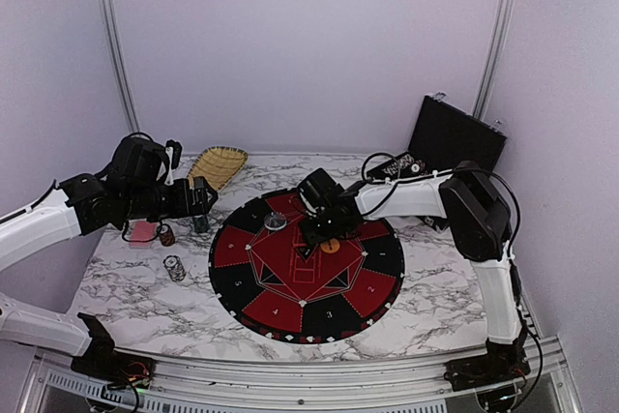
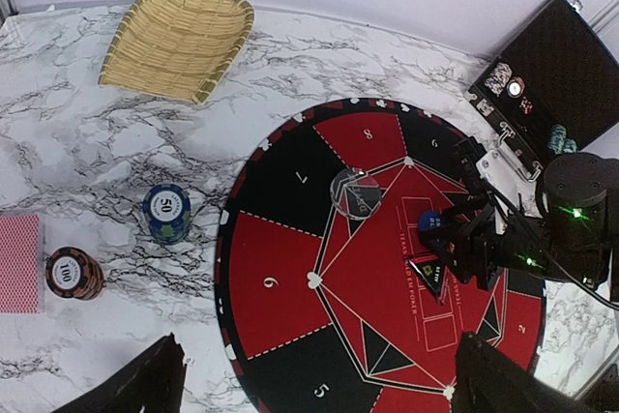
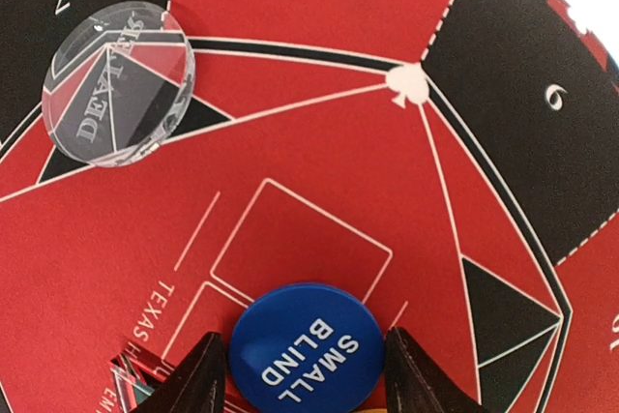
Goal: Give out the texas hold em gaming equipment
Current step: Move the small blind button to position 10.
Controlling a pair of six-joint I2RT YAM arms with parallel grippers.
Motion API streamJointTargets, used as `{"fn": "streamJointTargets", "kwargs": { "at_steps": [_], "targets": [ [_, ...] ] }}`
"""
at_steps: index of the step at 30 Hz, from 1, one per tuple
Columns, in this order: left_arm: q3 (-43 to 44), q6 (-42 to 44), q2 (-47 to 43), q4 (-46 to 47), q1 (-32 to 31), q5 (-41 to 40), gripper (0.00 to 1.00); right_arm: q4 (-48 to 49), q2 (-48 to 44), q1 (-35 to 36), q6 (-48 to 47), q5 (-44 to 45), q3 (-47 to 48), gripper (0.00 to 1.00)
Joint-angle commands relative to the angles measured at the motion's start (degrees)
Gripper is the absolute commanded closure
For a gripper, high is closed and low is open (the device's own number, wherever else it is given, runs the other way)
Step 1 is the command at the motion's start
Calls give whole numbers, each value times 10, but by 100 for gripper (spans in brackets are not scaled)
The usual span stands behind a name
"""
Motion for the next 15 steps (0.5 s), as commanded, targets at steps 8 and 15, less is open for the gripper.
{"fn": "streamJointTargets", "kwargs": {
  "at_steps": [8, 15],
  "targets": [
    [8, 0, -4, 9, 3, 1, 1, -23, 8, 1, 6, 21, 10, 53],
    [9, -3, -1, 11, 3, 4, 1, -24, -12, -14, 6, 51, -21, 56]
  ]
}}
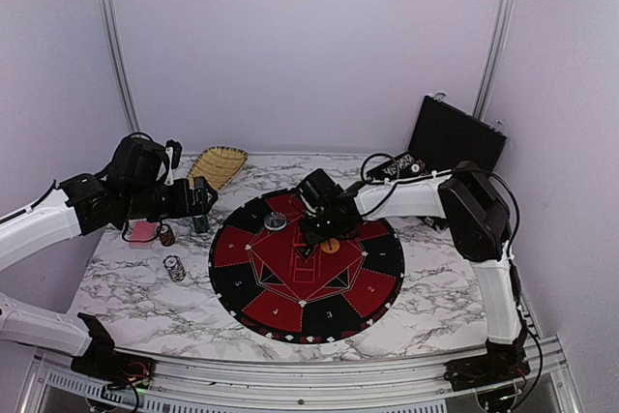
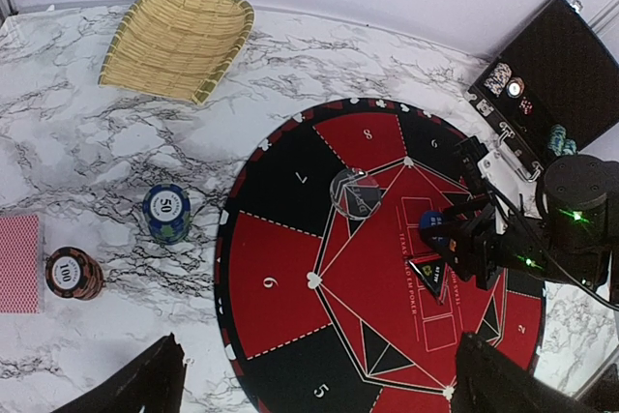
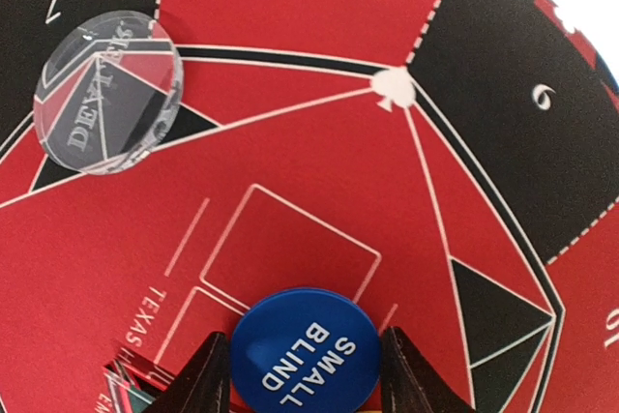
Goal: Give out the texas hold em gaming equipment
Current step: Move the small blind button to position 10.
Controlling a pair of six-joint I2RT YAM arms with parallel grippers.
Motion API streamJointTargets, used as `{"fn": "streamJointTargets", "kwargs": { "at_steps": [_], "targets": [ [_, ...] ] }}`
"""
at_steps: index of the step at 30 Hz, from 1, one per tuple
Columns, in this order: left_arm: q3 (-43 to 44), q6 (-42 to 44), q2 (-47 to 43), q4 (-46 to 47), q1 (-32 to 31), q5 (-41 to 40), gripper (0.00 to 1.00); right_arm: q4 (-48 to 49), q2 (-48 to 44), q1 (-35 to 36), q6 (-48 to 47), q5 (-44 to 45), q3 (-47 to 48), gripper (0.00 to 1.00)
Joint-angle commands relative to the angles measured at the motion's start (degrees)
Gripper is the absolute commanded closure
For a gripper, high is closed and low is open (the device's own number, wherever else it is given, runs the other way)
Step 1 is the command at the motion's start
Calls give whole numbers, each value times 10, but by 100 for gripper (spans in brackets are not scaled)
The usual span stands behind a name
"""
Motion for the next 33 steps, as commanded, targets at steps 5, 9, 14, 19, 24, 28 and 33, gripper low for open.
{"fn": "streamJointTargets", "kwargs": {
  "at_steps": [5, 9, 14, 19, 24, 28, 33],
  "targets": [
    [8, -2, -1, 12, 3, 5, 1, -22, -28, -33, 3, 43, -49, 56],
    [8, -3, -1, 12, 3, 5, 1, -8, -44, -53, 6, 34, -73, 56],
    [9, -3, -1, 11, 3, 6, 1, 0, -51, -71, 4, 24, -88, 56],
    [12, -2, 2, 11, 3, 7, 1, 6, -52, -81, 6, 20, -91, 56],
    [16, 0, 2, 12, 3, 7, 1, 2, -44, -81, 3, 21, -83, 56],
    [15, 0, -1, 11, 3, 7, 1, 1, -42, -84, 3, 23, -80, 56],
    [15, 0, -2, 12, 3, 7, 1, 2, -40, -90, 0, 23, -76, 55]
  ]
}}
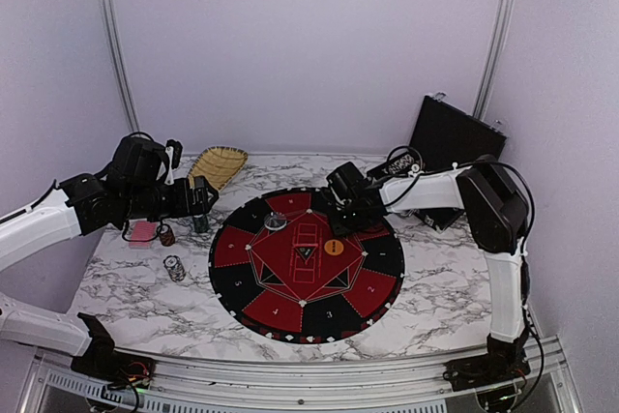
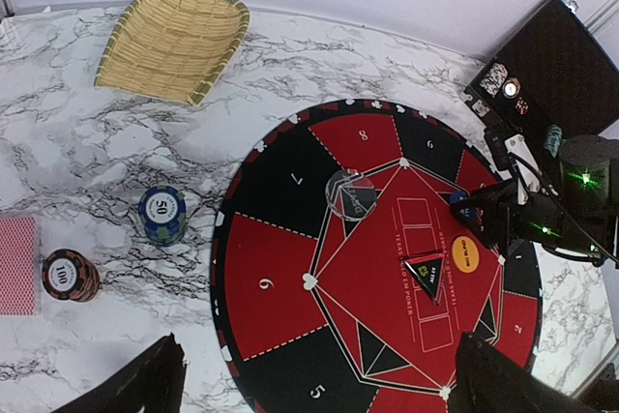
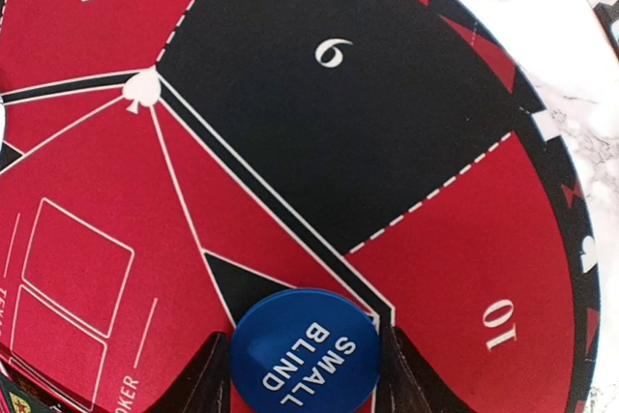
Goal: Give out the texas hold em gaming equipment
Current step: Move the small blind button to position 10.
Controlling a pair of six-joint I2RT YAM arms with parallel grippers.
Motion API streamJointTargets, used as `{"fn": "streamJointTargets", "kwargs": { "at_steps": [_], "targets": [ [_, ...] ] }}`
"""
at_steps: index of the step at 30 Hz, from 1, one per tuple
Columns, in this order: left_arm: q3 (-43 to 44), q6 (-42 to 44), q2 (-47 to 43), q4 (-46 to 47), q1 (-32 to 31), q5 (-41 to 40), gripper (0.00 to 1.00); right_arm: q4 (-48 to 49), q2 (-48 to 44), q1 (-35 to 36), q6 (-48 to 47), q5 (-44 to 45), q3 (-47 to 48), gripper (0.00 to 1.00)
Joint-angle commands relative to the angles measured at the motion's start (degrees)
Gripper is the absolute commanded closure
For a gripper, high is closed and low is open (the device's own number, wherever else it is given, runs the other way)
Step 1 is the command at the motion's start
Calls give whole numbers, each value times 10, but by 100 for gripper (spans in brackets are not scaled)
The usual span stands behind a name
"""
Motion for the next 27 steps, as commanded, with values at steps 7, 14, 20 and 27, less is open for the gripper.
{"fn": "streamJointTargets", "kwargs": {
  "at_steps": [7, 14, 20, 27],
  "targets": [
    [15, 0, -4, 7, 3, 2, 1, -31, 22, -19, -10, 5, 23, 55],
    [13, 0, -4, 8, 3, 2, 1, -32, 11, -19, -13, -6, 25, 46],
    [13, 0, -6, 7, 3, 2, 1, -36, -11, -19, -15, -14, 26, 33],
    [8, -2, -10, 7, 3, 0, 1, -42, -57, -8, -15, -15, 14, 32]
  ]
}}
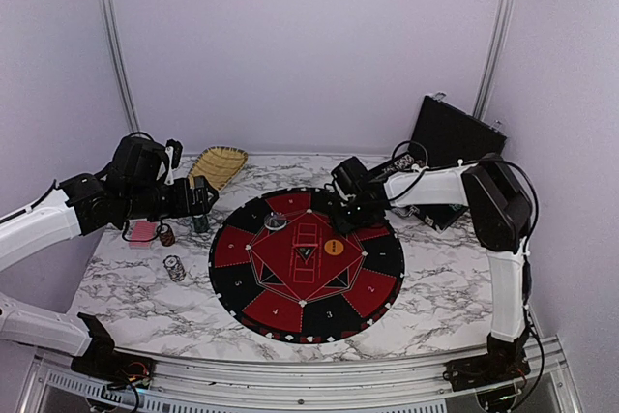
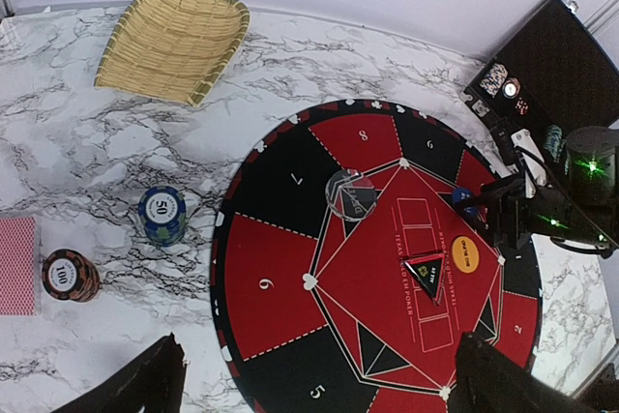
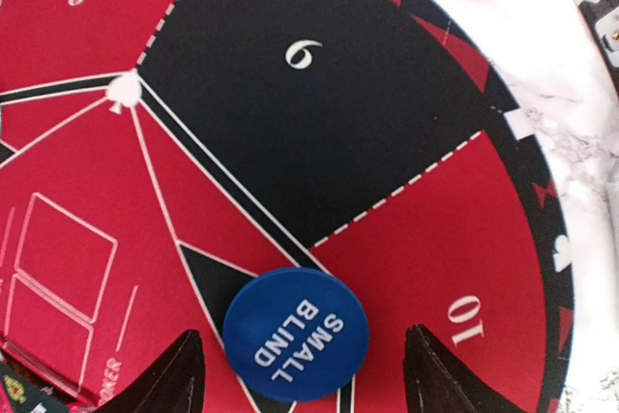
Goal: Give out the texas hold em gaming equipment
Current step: Move the big blind button to position 5.
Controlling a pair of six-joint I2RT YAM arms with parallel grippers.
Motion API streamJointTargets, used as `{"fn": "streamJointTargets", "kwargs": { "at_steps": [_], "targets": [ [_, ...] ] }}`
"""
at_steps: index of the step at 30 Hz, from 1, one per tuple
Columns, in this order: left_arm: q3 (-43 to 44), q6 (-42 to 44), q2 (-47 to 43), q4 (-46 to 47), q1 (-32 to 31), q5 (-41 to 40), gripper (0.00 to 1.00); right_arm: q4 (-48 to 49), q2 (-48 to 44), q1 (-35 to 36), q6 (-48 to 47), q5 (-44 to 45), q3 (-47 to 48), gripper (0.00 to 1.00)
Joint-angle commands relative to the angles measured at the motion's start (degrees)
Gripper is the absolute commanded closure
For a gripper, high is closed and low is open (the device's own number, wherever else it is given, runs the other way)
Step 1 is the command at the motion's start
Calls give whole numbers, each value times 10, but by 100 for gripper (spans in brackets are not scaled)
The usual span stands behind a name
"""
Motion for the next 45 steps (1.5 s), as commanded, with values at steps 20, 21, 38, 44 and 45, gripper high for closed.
{"fn": "streamJointTargets", "kwargs": {
  "at_steps": [20, 21, 38, 44, 45],
  "targets": [
    [2, -4, -10, 8, 3, 0, 1, 4, -59, 76, 40, 8, -50, 41],
    [2, -5, -10, 9, 3, 1, 1, 3, -58, 76, 40, 9, -52, 41],
    [6, -5, -5, 9, 3, 3, 1, 20, -37, 76, 41, -4, -68, 39],
    [7, -4, -4, 9, 3, 2, 1, 25, -30, 75, 42, -8, -73, 40],
    [8, -5, -3, 10, 3, 3, 1, 26, -29, 76, 42, -9, -74, 41]
  ]
}}
